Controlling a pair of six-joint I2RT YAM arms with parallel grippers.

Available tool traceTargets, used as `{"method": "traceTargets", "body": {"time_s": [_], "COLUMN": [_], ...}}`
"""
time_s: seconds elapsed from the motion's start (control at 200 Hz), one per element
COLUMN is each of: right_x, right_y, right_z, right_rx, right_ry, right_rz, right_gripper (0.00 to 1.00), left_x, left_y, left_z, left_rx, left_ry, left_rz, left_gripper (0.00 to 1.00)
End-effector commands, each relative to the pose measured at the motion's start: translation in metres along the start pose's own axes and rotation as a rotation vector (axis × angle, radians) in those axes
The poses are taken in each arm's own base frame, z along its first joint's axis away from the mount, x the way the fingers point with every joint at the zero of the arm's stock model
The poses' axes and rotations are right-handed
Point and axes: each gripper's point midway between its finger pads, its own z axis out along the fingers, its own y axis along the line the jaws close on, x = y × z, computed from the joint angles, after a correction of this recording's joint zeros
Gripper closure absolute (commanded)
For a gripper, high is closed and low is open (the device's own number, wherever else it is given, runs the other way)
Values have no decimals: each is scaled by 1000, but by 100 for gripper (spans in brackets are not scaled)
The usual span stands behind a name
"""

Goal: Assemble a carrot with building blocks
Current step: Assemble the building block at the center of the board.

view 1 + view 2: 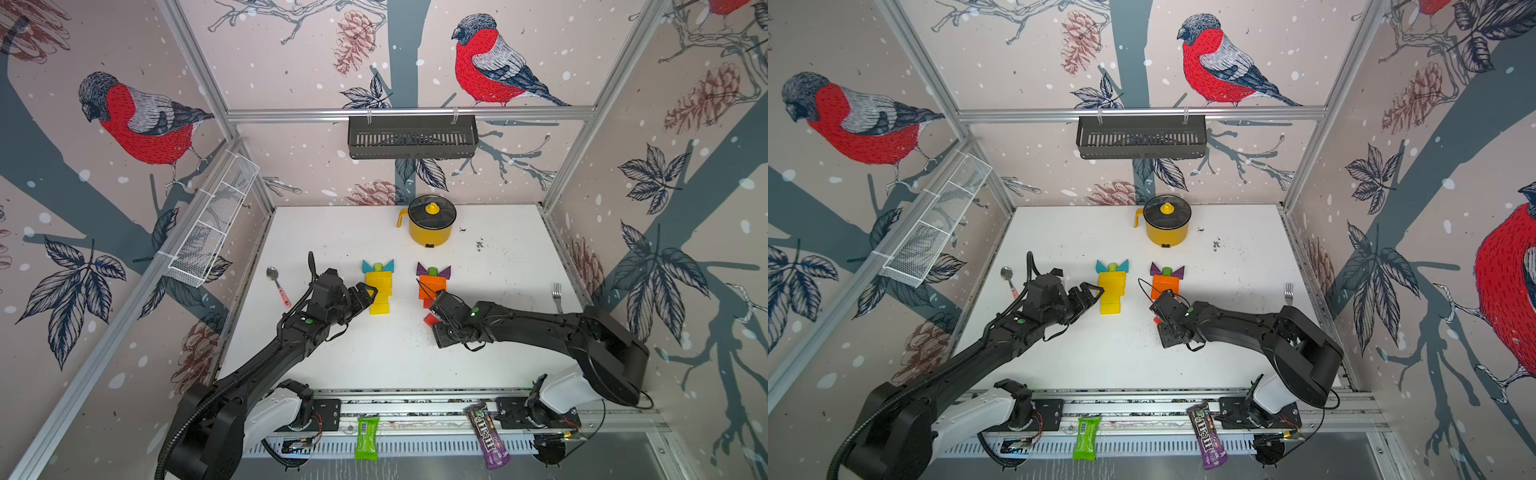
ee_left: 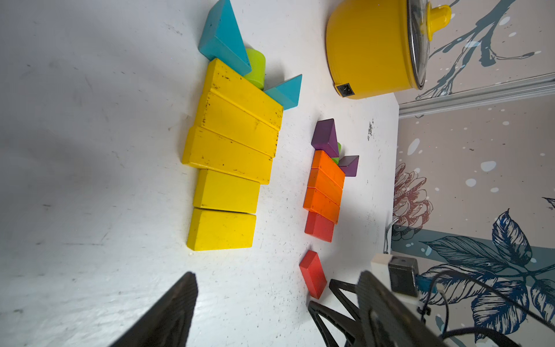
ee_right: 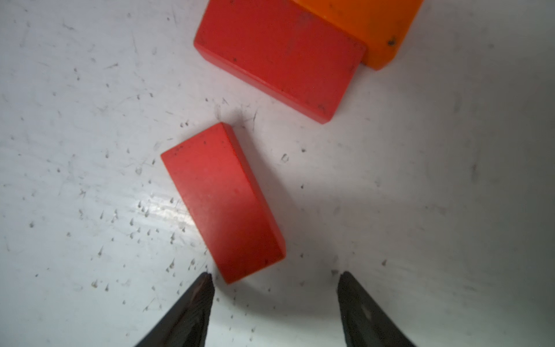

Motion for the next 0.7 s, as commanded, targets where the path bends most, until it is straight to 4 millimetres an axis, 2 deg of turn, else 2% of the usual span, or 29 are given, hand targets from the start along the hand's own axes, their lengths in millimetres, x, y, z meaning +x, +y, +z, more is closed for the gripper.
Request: {"method": "traceTargets", "body": {"time_s": [0.0, 0.51, 0.695], "right_x": [-10, -23, -24], "right_y": [-6, -14, -23], "right_z": [3, 7, 9], "right_rx": [22, 64, 101], "right_ry": [-26, -27, -19], "right_rz": [18, 7, 3], "right_gripper": [32, 31, 31], "left_x": [-2, -5, -5], "left_y": [-2, -3, -1], "left_z": [-2, -3, -4], "left_rx": [4, 14, 8], "left_ry": [-3, -13, -14], "left_rz": [14, 17, 19], "left_gripper": [16, 16, 16]}}
